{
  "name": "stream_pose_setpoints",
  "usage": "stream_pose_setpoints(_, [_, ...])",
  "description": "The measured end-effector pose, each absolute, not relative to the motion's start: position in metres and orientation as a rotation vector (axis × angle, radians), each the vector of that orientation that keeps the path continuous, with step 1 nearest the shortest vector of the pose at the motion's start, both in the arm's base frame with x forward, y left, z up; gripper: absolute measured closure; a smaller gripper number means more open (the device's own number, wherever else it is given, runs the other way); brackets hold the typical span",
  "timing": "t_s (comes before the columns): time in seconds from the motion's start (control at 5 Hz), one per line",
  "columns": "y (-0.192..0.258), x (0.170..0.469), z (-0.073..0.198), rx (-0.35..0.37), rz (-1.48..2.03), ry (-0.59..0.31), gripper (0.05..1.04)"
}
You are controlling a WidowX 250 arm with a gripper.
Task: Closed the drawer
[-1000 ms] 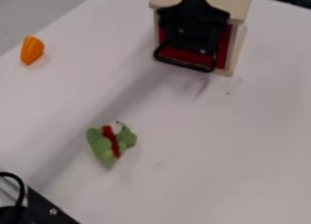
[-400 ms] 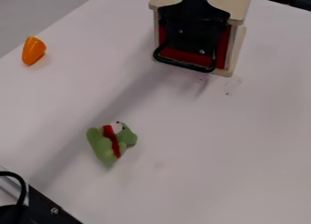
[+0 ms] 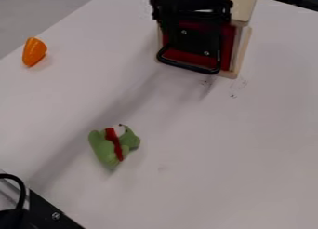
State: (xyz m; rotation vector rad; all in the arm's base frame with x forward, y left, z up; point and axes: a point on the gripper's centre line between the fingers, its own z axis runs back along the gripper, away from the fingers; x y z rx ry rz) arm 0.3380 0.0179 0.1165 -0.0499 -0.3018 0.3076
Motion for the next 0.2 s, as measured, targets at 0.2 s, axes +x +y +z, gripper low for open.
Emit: stream_pose_setpoints(0.2, [0.0219,0.3174,0.1473,-0.07,0.28,-0.338,0.085])
